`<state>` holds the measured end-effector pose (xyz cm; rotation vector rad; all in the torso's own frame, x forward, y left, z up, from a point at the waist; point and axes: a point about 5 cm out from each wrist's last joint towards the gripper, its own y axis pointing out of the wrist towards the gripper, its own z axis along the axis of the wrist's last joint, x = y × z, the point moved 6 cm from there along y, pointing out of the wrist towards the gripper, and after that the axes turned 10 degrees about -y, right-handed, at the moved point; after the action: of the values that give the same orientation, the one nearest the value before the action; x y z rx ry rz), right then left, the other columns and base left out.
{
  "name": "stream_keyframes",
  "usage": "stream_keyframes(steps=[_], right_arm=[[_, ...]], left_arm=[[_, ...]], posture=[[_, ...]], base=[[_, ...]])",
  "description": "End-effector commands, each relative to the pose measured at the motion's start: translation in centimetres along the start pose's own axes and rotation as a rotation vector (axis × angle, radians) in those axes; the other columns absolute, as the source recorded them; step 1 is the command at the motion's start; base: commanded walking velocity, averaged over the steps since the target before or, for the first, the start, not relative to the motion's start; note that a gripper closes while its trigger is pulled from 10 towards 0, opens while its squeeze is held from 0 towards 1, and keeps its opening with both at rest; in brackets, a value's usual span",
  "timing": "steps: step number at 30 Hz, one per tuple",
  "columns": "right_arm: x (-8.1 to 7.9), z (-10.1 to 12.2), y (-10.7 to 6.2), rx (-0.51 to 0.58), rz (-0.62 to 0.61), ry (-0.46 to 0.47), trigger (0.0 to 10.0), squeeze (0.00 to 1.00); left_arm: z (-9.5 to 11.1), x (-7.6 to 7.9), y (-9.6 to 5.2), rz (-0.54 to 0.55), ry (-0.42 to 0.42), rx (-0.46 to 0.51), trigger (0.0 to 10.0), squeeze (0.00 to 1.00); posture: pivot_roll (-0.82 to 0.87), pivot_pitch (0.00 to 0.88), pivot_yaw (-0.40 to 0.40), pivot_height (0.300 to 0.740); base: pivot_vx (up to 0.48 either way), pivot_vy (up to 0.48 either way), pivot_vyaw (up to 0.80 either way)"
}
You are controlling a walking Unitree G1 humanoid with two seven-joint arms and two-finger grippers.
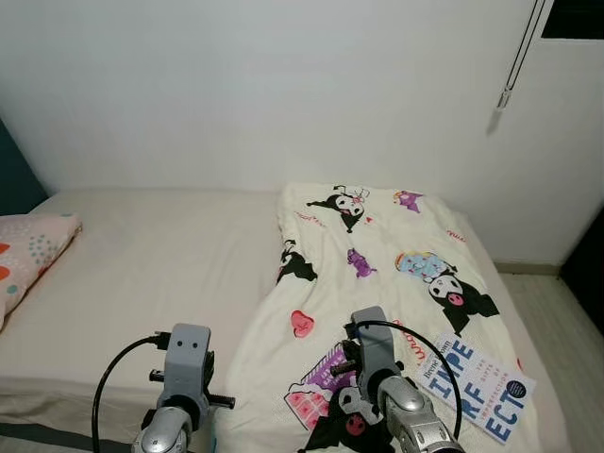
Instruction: Clean up the room
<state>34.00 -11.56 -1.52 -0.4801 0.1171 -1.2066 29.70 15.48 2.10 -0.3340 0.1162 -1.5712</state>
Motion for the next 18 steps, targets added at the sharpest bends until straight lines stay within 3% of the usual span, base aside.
stream_keyframes(steps=[1, 13, 16, 18], right_arm=[[0.52, -0.06, -0.03, -0.008, -0.015, 0.017, 10.0, 0.00], [0.64, -0.08, -0.13, -0.008, -0.013, 0.014, 10.0, 0.00], [0.64, -0.09, -0.15, -0.007, -0.013, 0.014, 10.0, 0.00], [0.63, -0.09, -0.17, -0.008, -0.012, 0.013, 10.0, 0.00]], left_arm=[[-0.06, 0.15, 0.06, -0.006, 0.008, -0.003, 10.0, 0.00], [0.02, -0.29, 0.05, 0.007, 0.000, -0.001, 10.0, 0.00], [-0.29, -0.51, 0.03, 0.017, -0.012, -0.020, 10.0, 0.00], [-0.44, -0.61, 0.02, 0.021, -0.019, -0.028, 10.0, 0.00]], posture=[[-0.08, 0.000, 0.021, 0.740], [-0.08, 0.000, 0.015, 0.740], [-0.08, 0.000, 0.013, 0.740], [-0.08, 0.000, 0.014, 0.740]], base=[[0.000, -0.480, 0.00], [0.000, -0.474, 0.00], [0.000, 0.000, 0.00], [0.000, 0.480, 0.00]])
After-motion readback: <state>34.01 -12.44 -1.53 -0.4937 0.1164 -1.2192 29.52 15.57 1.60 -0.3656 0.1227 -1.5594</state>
